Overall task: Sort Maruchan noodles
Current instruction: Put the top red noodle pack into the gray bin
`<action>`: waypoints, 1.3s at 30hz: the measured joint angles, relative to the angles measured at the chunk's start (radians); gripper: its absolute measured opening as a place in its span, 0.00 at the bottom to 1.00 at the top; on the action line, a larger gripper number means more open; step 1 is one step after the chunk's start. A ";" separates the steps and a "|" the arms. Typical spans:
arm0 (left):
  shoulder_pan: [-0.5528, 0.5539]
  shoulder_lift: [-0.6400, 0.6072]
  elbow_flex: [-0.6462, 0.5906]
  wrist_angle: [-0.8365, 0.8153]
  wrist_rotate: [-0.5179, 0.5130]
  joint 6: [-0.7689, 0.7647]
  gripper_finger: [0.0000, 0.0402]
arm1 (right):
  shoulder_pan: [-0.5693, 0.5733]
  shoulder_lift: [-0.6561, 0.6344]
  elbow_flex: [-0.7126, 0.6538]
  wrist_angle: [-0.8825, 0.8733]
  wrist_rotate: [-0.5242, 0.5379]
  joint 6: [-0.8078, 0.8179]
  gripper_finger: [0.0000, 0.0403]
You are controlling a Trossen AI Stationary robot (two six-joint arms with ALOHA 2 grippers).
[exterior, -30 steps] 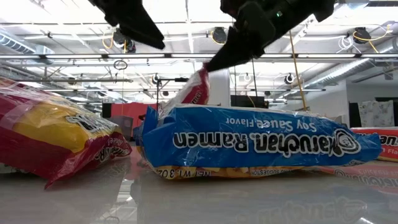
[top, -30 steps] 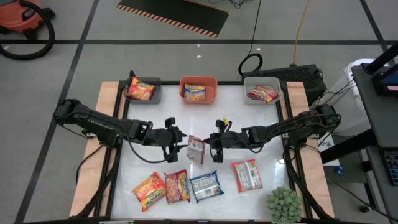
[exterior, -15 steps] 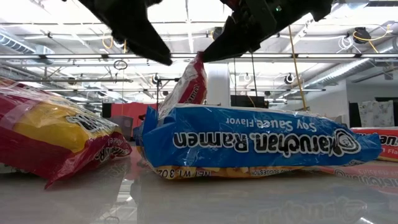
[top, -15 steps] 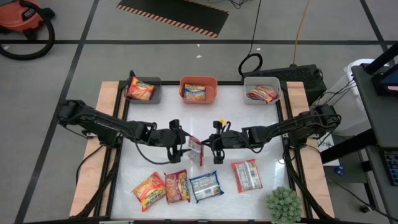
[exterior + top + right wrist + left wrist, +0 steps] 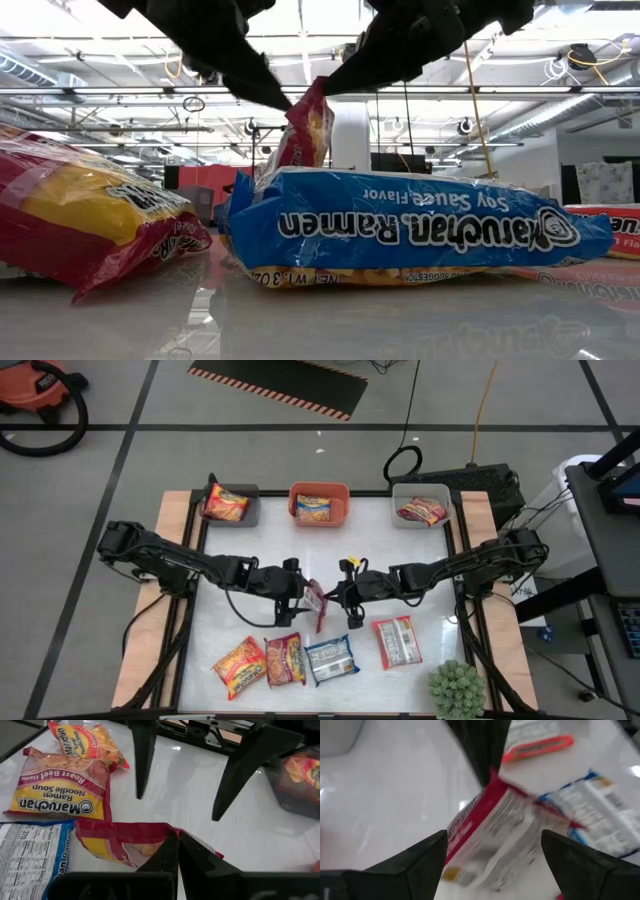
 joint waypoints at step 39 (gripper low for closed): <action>-0.036 -0.028 0.002 0.034 -0.259 -0.065 0.81 | -0.023 0.000 0.000 -0.042 0.495 0.386 0.00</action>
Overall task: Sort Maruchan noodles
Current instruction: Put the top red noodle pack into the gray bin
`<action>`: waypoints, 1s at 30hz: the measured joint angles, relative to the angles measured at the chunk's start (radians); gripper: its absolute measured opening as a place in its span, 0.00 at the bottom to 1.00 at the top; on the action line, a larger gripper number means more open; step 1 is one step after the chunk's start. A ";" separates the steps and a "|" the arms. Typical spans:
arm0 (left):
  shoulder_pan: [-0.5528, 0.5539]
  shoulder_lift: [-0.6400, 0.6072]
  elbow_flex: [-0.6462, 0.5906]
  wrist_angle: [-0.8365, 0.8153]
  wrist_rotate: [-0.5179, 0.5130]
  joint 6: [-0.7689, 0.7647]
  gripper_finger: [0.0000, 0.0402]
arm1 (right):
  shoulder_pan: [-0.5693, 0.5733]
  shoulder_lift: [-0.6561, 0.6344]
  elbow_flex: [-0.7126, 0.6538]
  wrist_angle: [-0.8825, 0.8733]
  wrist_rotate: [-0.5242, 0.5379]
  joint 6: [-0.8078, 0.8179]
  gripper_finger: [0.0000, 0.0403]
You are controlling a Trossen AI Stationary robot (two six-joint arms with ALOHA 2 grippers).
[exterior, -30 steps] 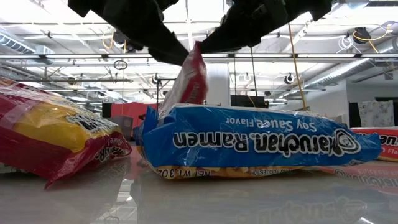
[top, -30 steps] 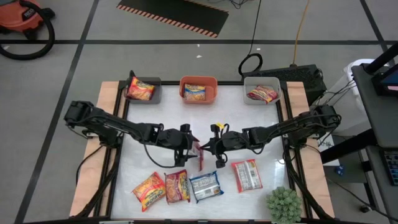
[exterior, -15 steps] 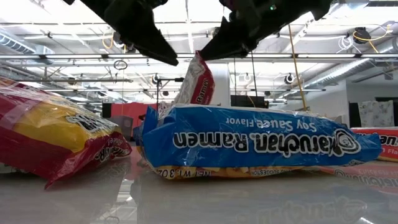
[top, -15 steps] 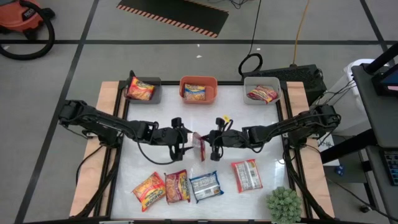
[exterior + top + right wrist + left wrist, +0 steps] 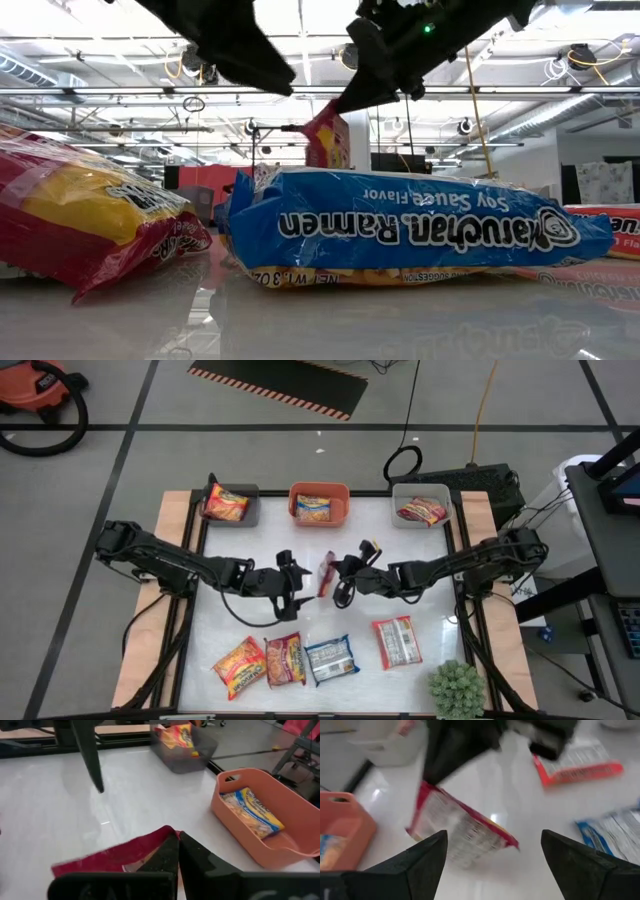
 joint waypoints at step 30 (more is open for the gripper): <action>0.012 0.349 -0.001 0.416 -0.341 -0.038 0.81 | -0.051 0.000 -0.036 -0.049 0.000 0.052 0.00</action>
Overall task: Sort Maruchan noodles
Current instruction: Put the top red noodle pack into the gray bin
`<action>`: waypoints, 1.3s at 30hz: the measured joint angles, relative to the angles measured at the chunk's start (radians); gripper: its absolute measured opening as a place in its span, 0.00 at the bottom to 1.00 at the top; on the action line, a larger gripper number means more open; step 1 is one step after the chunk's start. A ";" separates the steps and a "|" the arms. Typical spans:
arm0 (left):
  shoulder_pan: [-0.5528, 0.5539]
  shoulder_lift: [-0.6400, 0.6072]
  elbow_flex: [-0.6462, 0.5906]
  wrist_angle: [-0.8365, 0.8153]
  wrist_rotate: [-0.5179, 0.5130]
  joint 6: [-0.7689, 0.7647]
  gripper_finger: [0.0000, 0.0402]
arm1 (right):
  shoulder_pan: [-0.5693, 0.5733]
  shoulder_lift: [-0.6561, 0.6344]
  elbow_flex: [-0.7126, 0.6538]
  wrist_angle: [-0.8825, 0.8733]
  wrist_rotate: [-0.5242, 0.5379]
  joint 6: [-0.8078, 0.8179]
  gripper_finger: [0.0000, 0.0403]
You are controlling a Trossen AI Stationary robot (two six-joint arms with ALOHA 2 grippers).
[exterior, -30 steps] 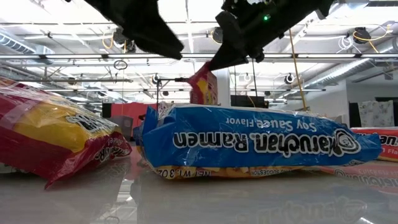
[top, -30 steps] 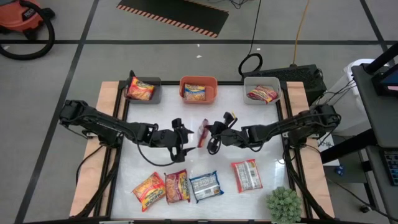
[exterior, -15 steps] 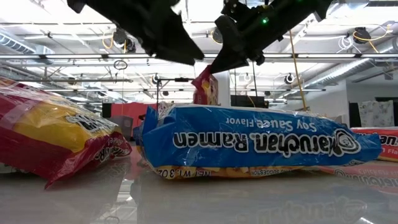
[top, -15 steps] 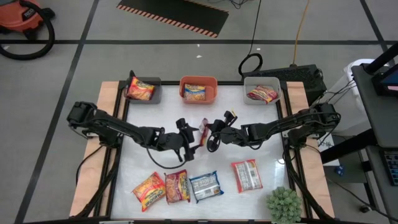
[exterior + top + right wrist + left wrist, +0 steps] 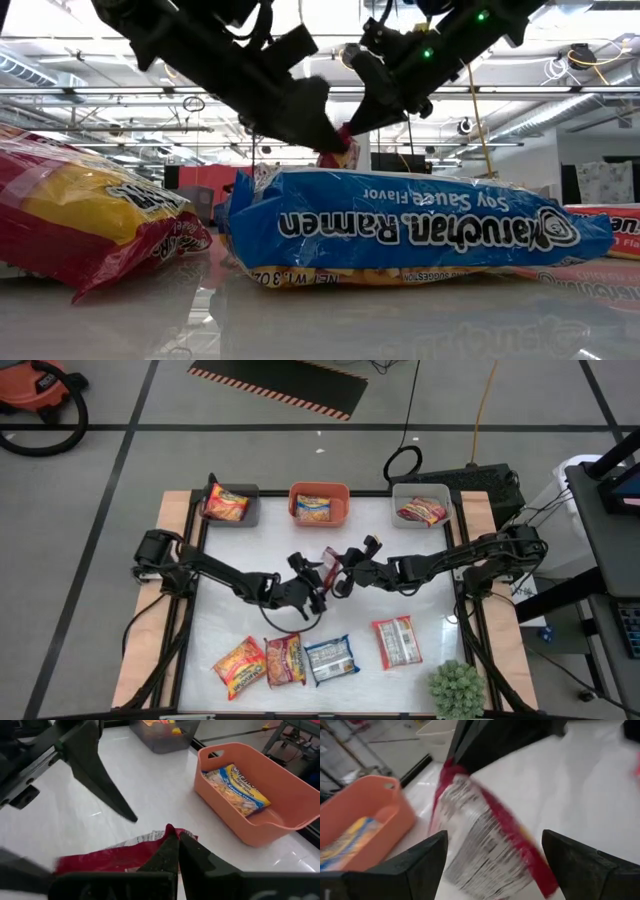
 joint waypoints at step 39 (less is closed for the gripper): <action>0.003 0.134 0.002 0.058 -0.216 0.100 0.53 | -0.034 0.000 -0.003 -0.053 -0.262 0.053 0.00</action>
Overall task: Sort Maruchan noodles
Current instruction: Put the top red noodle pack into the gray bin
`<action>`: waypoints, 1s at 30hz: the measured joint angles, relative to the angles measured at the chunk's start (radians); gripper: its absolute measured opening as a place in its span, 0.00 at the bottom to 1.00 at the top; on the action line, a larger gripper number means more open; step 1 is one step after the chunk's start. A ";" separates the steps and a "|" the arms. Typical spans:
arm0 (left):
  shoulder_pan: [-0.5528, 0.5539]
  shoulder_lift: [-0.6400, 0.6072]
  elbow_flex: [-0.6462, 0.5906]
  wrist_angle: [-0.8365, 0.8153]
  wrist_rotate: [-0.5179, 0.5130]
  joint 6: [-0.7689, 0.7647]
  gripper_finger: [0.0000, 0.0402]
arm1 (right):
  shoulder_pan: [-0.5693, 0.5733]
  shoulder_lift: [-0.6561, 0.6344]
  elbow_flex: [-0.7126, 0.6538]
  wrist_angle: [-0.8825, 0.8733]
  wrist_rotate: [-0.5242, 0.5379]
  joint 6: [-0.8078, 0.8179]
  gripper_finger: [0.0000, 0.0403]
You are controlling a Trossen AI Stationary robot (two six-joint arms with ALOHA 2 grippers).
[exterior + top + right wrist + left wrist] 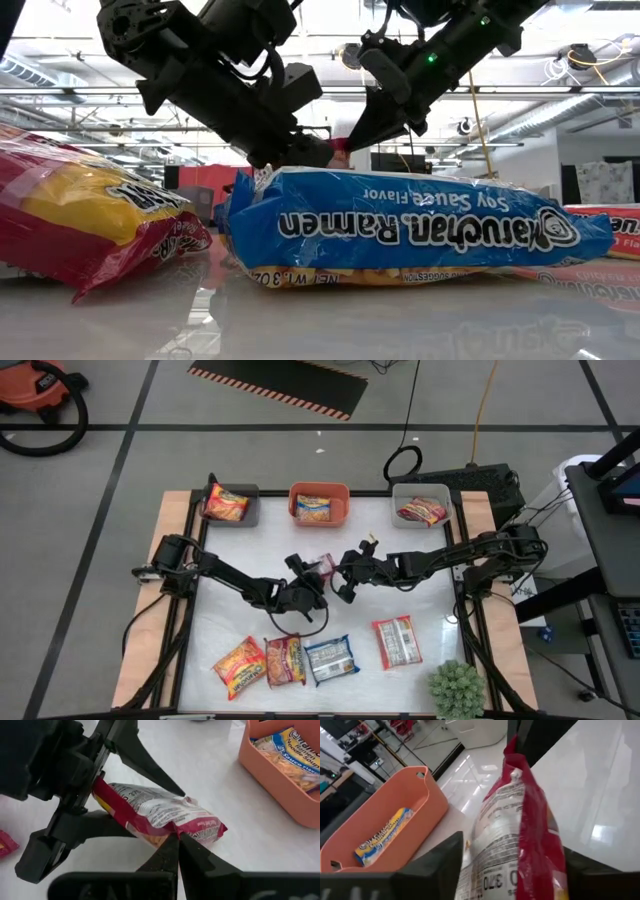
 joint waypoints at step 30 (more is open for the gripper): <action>-0.037 -0.322 -0.001 -0.238 0.281 -0.099 0.33 | 0.108 -0.304 -0.123 -0.028 0.003 -0.263 0.25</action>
